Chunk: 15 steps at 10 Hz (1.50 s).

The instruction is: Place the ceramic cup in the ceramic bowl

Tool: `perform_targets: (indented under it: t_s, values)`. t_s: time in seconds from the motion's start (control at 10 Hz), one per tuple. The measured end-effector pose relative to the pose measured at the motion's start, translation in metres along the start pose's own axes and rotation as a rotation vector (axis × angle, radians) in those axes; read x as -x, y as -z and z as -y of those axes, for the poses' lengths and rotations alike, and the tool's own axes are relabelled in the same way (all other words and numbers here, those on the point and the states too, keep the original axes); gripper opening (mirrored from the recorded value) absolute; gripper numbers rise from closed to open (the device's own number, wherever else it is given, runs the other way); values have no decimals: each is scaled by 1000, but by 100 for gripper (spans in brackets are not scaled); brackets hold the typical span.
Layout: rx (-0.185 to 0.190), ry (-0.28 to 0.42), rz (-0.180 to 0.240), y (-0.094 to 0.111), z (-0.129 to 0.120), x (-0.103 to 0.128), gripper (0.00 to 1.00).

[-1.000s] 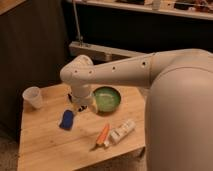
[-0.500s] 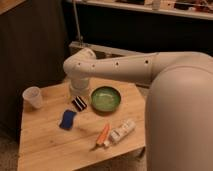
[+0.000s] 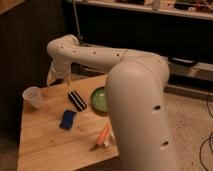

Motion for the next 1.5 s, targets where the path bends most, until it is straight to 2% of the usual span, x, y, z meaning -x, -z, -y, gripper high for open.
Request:
perform_targets:
  t_s: [0.2, 0.3, 0.5, 0.6, 0.7, 1.0, 1.5]
  values:
    - [57, 30, 4, -22, -37, 33, 65]
    - [81, 37, 4, -30, -46, 42, 65]
    - [138, 59, -11, -58, -59, 52, 65]
    - [150, 68, -20, -71, -64, 53, 65]
    - [158, 79, -36, -82, -71, 51, 65]
    - [160, 93, -73, -102, -68, 39, 65]
    - [114, 147, -161, -144, -76, 6, 65]
